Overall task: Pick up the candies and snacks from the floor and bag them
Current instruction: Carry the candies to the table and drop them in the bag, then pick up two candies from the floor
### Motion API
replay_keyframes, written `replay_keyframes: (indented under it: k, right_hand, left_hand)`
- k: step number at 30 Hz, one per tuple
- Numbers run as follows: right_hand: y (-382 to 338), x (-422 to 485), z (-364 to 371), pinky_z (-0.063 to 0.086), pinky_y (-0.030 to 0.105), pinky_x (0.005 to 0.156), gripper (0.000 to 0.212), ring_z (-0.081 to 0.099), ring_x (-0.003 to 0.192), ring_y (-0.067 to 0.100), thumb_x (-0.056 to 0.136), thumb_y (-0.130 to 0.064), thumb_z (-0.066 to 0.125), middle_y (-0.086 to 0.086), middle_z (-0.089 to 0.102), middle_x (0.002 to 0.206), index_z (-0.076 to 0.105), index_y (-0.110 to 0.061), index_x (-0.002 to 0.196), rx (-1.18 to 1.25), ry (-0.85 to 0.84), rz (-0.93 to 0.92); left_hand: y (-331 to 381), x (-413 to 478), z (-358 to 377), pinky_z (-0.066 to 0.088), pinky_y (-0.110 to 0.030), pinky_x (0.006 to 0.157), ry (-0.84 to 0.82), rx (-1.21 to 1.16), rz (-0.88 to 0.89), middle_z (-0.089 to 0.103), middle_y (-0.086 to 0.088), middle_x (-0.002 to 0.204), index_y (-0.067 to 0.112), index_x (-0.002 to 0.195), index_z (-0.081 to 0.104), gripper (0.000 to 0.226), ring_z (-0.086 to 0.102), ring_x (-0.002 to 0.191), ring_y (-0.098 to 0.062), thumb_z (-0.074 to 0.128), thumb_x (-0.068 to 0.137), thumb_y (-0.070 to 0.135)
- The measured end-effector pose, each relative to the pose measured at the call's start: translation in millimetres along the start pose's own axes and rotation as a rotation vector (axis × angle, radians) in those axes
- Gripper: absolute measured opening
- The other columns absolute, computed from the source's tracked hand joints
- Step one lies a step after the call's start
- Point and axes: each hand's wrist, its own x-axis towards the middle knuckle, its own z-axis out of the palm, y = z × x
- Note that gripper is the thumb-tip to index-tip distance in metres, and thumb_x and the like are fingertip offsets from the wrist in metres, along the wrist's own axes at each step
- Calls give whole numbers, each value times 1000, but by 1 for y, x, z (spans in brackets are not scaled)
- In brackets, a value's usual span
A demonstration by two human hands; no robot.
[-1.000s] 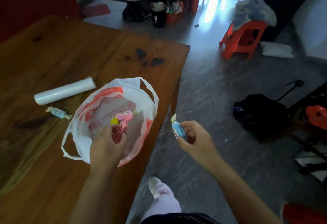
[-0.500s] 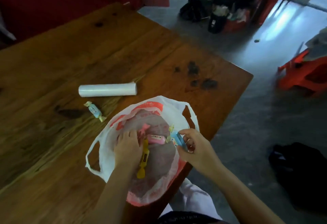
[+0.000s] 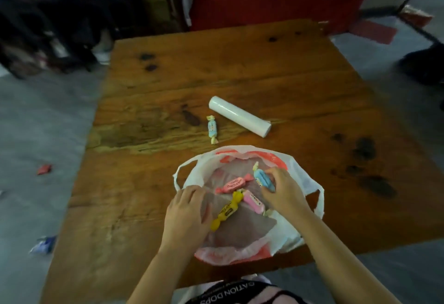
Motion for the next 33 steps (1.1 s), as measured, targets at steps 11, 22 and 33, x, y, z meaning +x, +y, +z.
replay_keyframes:
  k: [11,22,33]
  right_hand:
    - [14,20,9,38,24,66,32,52,89,17,83,-19,62,12,56,112,50,-9,112,-152,-62,-69]
    - [-68,-22,44,43,36,93,45,48,117,24,82,-30,62,10,55,126,51,-12,122,-256,-81,-643]
    - [-178,-101,158,50,45,84,40,59,103,31,74,-31,61,12,65,110,62,-11,108,-372,-263,-1052]
  left_hand:
    - [15,-65,-6,44,-31,66,135,30,-305,65,-6,94,9,93,64,22,60,82,-24,73,73,10]
    - [-9,-117,-23,49,-42,69,204,173,-596,66,-10,96,7,94,66,42,61,82,-34,41,73,35]
    - [-88,-245,-73,48,-43,71,446,167,-863,67,-9,95,7,93,66,40,61,89,-32,43,75,35]
